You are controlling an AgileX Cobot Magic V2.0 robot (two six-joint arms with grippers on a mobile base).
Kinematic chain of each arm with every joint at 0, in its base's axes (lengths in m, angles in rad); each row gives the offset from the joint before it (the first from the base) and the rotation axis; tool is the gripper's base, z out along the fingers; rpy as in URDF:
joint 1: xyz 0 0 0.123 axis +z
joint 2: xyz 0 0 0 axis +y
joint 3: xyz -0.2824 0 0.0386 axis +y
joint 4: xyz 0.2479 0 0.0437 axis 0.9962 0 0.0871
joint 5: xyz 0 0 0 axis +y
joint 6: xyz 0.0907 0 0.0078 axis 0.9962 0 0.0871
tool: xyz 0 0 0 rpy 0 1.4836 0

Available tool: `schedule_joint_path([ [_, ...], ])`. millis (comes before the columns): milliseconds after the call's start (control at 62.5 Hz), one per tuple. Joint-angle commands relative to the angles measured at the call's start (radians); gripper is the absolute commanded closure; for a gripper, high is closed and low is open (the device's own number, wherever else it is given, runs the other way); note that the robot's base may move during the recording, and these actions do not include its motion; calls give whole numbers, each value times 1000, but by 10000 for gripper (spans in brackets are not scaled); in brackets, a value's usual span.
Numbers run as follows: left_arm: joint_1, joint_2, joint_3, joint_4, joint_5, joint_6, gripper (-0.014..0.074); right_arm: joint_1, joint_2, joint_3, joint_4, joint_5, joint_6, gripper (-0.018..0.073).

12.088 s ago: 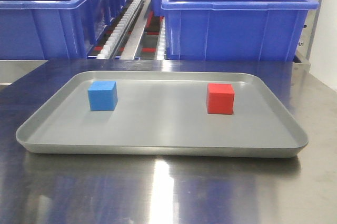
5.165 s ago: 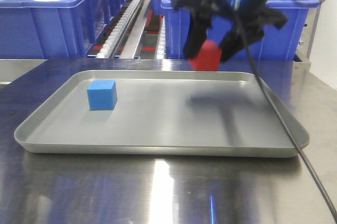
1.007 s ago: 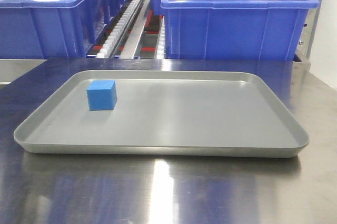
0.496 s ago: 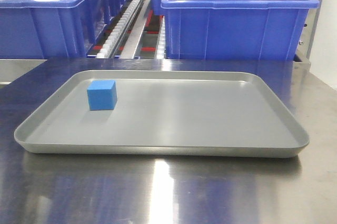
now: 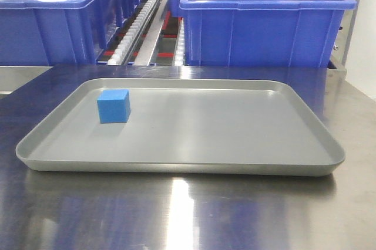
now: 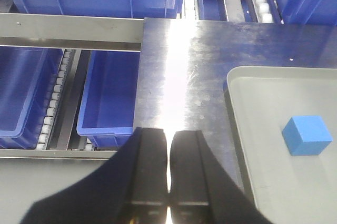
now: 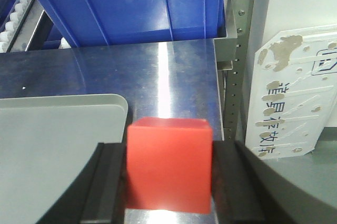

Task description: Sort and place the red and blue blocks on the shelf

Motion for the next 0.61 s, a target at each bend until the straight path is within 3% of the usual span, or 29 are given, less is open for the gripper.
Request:
schedule_joint_path([
  [0, -1, -1, -38, -21, -88, -1, 472, -7, -8, -27, -7, -82, -8, 511],
  [272, -1, 1, -38, -72, -69, -1, 472, -7, -8, -27, -7, -82, -8, 511],
  [448, -1, 61, -99, -72, 36, -1, 465, -7, -8, -27, -7, -82, -8, 511],
  [592, -1, 138, -157, -84, 61, -1, 335, -7, -8, -27, -7, -82, -8, 511],
])
